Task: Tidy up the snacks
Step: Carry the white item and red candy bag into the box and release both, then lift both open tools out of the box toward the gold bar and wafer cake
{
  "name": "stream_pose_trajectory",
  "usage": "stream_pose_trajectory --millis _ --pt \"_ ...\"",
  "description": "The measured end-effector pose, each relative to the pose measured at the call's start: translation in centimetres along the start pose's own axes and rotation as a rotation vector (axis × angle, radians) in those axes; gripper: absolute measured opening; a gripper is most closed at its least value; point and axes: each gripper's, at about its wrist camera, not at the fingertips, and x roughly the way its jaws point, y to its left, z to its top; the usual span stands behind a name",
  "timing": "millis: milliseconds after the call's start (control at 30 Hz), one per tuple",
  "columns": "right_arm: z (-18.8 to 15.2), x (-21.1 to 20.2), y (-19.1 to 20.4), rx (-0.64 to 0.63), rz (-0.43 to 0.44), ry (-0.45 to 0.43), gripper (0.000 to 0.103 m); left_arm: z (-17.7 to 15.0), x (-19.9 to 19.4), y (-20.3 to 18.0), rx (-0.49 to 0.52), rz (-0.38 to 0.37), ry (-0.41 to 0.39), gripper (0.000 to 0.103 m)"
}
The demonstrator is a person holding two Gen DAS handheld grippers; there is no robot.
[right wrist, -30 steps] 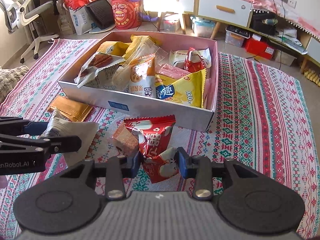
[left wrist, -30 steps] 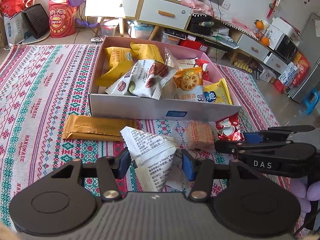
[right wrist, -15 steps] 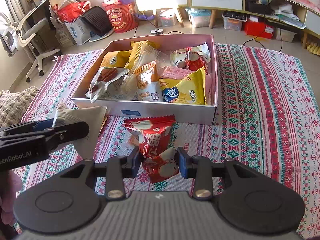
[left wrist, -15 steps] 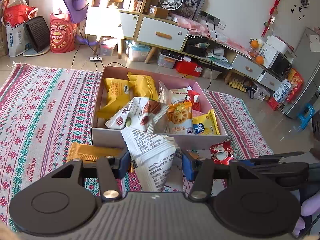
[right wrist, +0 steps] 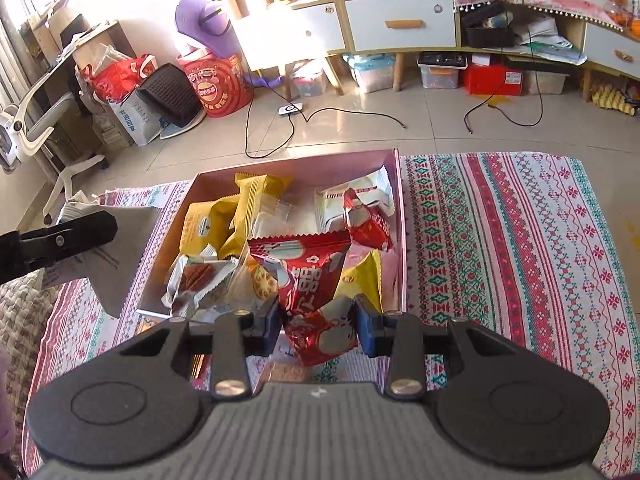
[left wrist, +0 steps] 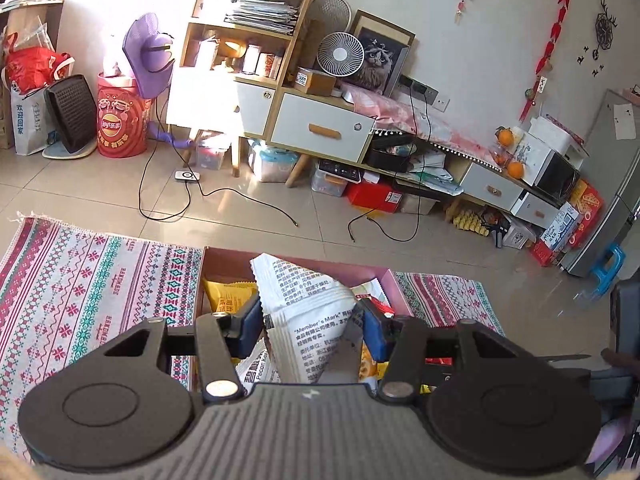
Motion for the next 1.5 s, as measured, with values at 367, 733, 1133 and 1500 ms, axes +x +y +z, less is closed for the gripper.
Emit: stream_pose_trajectory --millis 367,733,1133,1500 --pt "2.2 3.9 -0.3 0.049 0.009 0.02 0.035 0.4 6.1 1.3 0.015 0.047 0.06 0.057" --pt "2.3 4.8 0.1 0.068 0.011 0.021 0.051 -0.7 9.0 1.9 0.04 0.046 0.191 0.057" --pt "1.8 1.5 0.6 0.009 -0.021 -0.031 0.078 -0.9 6.1 1.4 0.073 0.035 0.156 0.088" --pt "-0.6 -1.8 1.1 -0.037 -0.026 -0.06 0.089 -2.6 1.6 1.2 0.171 0.02 0.148 0.101"
